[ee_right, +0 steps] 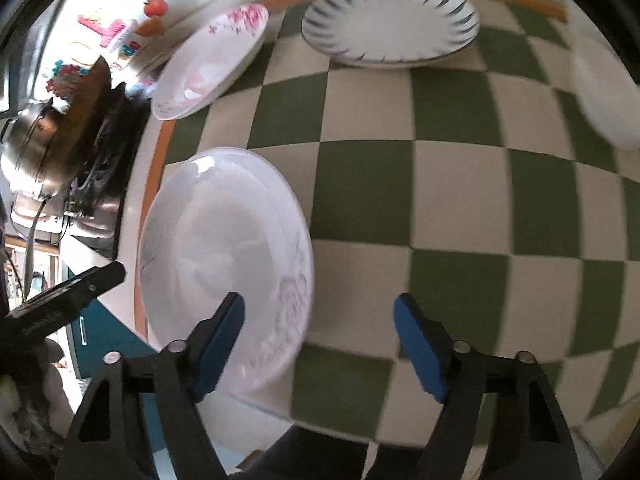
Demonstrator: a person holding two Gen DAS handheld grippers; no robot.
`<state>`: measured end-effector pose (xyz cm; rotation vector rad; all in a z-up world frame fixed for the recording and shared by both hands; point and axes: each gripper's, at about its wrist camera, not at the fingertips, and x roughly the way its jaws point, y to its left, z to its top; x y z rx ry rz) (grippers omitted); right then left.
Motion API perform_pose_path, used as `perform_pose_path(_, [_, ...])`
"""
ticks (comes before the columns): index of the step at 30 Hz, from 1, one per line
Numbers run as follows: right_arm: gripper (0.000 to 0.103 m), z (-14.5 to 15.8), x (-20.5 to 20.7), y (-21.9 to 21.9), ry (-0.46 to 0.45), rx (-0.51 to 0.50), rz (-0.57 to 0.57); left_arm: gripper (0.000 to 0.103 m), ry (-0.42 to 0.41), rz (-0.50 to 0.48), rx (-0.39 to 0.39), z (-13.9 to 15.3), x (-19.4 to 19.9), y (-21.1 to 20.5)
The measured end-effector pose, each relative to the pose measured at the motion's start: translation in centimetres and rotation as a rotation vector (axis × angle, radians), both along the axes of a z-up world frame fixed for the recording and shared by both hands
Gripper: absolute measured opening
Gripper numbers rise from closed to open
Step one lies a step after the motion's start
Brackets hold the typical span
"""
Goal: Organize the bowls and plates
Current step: 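Grasp the rim of the grey-floral white plate with both grippers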
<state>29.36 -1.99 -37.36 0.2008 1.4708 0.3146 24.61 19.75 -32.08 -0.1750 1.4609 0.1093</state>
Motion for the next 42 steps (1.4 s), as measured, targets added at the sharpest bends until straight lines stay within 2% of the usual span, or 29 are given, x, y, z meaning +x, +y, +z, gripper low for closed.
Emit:
perform_pose_path(2, [0.063, -1.1, 0.8, 0.9, 0.02, 0.022, 0.008, 0.054, 0.018, -0.033, -0.014, -1.4, 1.0, 0.5])
perform_pose_path(3, [0.061, -1.5, 1.3, 1.3, 0.028, 0.023, 0.014, 0.048, 0.032, -0.048, -0.025, -2.1, 1.4, 0.6])
perform_pose_path(8, [0.033, -3.6, 2.7, 2.9, 0.091, 0.05, 0.019, 0.039, 0.081, -0.067, -0.092, -4.3, 2.6, 1.0])
perform_pose_path(9, [0.031, -3.9, 2.9, 2.9, 0.098, 0.055, 0.019, 0.034, 0.089, -0.068, -0.1, -4.6, 2.6, 1.0])
perform_pose_path(11, [0.022, -4.2, 3.0, 3.1, 0.098, 0.037, 0.013, 0.032, 0.102, -0.072, -0.139, -4.9, 2.7, 0.9])
perform_pose_path(16, [0.018, -4.6, 3.4, 2.4, 0.093, 0.088, -0.032, 0.03, 0.085, -0.078, -0.141, -4.3, 2.5, 0.6])
perform_pose_path(21, [0.017, -4.3, 3.2, 1.5, 0.09, 0.109, -0.019, 0.029, 0.082, -0.069, -0.138, -3.3, 2.5, 0.4])
perform_pose_path(25, [0.015, -3.5, 3.5, 0.9, 0.082, 0.127, -0.025, 0.029, 0.063, -0.069, -0.136, -2.4, 2.3, -1.6])
perform_pose_path(33, [0.014, -0.8, 3.7, -3.6, 0.02, 0.145, -0.071, 0.029, 0.022, -0.117, -0.147, 0.4, 3.7, -7.1])
perform_pose_path(42, [0.014, -0.7, 3.3, -10.1, 0.011, 0.129, -0.138, 0.029, 0.033, -0.201, -0.145, -1.5, 6.3, -11.7])
